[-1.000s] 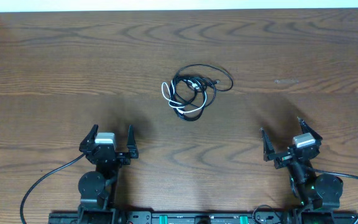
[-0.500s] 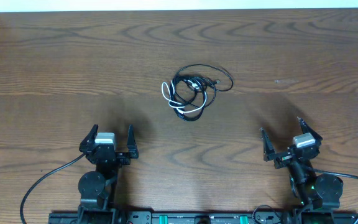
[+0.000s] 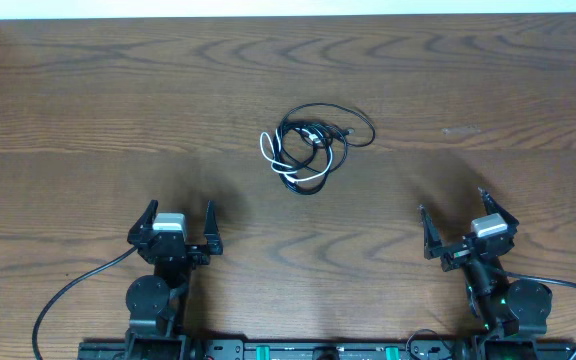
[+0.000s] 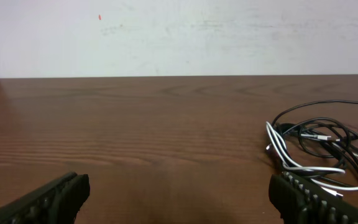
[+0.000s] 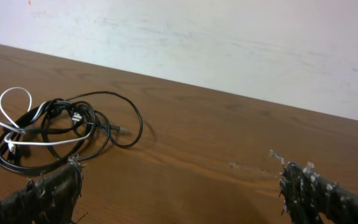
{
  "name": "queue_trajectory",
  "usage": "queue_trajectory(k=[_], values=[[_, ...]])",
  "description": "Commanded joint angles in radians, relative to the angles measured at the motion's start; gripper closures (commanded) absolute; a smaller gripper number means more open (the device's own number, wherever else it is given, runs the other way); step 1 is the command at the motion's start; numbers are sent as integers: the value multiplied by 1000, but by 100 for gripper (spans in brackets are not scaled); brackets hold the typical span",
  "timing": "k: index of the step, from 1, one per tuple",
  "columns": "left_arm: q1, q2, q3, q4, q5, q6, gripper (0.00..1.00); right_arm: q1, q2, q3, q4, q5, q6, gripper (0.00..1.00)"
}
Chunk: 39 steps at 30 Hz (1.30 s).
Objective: Untangle cables
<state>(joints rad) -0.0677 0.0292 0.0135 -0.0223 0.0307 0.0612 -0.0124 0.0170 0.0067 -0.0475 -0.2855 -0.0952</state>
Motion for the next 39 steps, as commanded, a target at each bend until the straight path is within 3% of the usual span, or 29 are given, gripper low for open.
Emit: queue_trajectory(k=[1,39], values=[[-3,3,-10,-49,-24,17,2,8,-4,-1,-4,-10,5,1],[-3,14,-10,-45,-2,16,2,8,-4,-1,1,-77,12,1]])
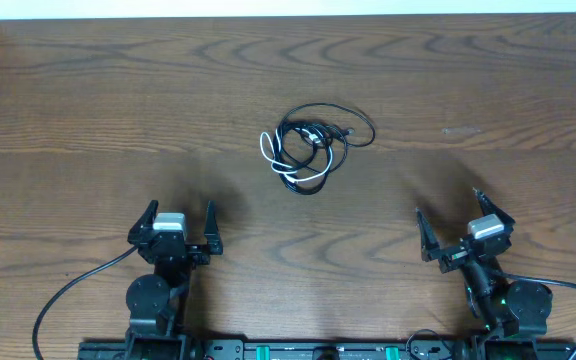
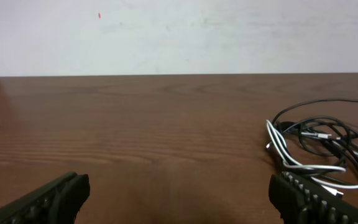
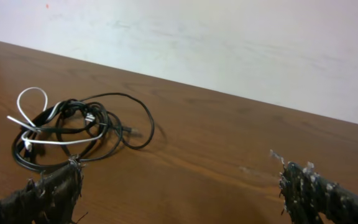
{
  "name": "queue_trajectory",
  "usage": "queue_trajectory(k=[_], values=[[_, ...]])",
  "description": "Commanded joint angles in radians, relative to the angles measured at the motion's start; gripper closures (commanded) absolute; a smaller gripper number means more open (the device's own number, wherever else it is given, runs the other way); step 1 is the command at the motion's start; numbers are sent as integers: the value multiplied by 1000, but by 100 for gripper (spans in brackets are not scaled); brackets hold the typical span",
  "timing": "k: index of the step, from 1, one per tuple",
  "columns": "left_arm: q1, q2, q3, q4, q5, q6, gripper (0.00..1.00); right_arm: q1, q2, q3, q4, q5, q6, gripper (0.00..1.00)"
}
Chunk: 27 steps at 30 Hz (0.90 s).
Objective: Untangle cables
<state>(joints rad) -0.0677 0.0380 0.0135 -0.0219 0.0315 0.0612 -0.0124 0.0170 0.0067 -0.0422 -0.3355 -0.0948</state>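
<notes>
A tangle of cables lies in the middle of the wooden table: black loops wound together with a white cable. The left wrist view has the tangle at its right edge, the right wrist view has the tangle at the left. My left gripper stands open near the front edge, left of the tangle and well short of it. My right gripper is open too, at the front right, nothing between its fingers.
The brown wooden table runs to a white wall at the back. A pale scuff marks the wood right of the tangle. Arm bases and their cables sit along the front edge.
My right gripper has shifted slightly and turned a little to the left, so the tangle sits further right in its wrist view. The left gripper and the cables have not moved.
</notes>
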Motion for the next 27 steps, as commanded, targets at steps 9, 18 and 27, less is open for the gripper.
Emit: queue_trajectory(k=[9,18,27], values=[[-3,23,14,-61,210,-29,2,8,-4,0,0,-172,63,1],[-3,292,247,-131,216,-29,2,8,4,76,8,-176,154,1],[-4,700,691,-412,290,-28,2,7,154,241,4,-177,153,1]])
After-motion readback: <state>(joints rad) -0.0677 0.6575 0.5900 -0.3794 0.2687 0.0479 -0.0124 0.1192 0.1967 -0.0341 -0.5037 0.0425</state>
